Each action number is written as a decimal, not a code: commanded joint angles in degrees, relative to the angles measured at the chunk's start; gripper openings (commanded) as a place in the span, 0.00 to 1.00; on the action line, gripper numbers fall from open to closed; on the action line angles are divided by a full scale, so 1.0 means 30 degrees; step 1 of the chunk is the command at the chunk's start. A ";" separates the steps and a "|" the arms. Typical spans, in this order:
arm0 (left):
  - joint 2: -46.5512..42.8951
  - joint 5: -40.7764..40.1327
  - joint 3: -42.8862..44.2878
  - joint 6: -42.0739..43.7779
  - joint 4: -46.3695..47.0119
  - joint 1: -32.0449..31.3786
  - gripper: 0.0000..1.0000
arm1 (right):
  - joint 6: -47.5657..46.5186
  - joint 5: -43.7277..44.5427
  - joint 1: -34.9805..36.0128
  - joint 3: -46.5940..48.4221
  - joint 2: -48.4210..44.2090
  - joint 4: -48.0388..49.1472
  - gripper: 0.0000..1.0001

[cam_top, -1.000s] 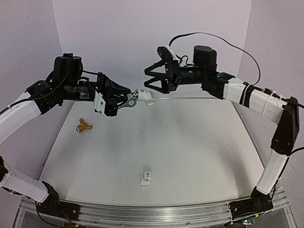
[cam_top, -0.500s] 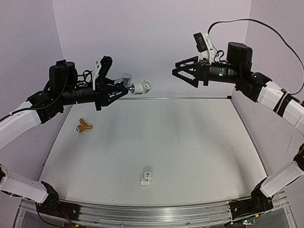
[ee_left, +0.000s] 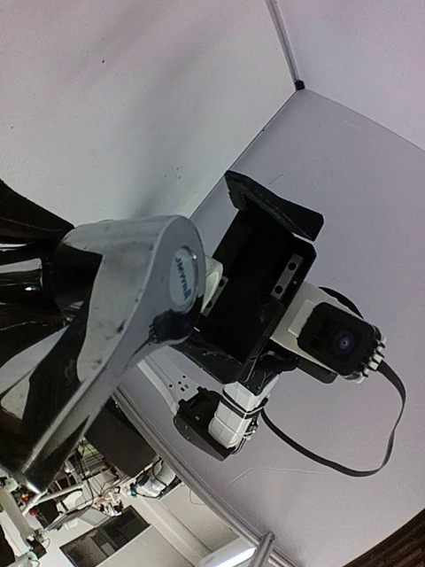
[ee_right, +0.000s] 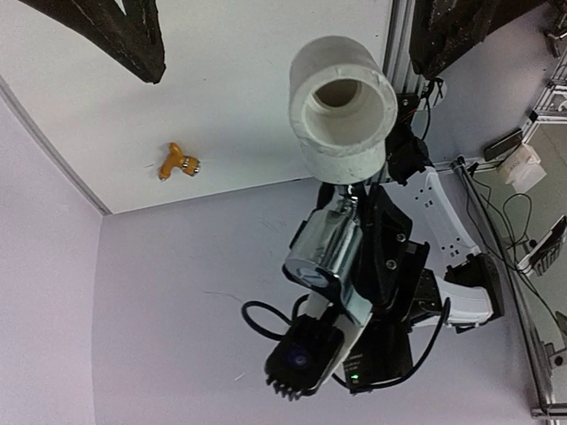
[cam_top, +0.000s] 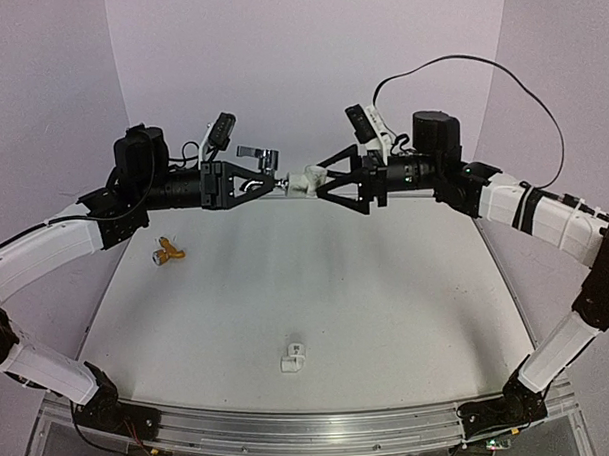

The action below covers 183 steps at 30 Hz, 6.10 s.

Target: Install the water faucets

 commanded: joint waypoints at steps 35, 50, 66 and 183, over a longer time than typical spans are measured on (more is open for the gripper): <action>-0.0740 0.2303 -0.0568 0.8836 0.2931 -0.0045 0.00 | 1.2073 -0.2803 0.1432 0.0474 0.1705 0.7806 0.00; 0.0611 0.1877 0.8774 5.1536 -1.3562 -0.0150 0.00 | 2.3768 -0.4941 0.1021 0.8377 0.7258 0.8533 0.00; -0.0922 -0.4771 0.6735 6.0279 -1.7334 -0.0479 0.00 | 2.6100 -0.4187 0.0766 0.6464 0.6292 0.9794 0.06; -0.1181 -0.5682 -0.5210 -0.1559 0.0932 0.2065 1.00 | 1.3859 0.6150 -0.8338 -0.5377 1.0999 0.6258 0.00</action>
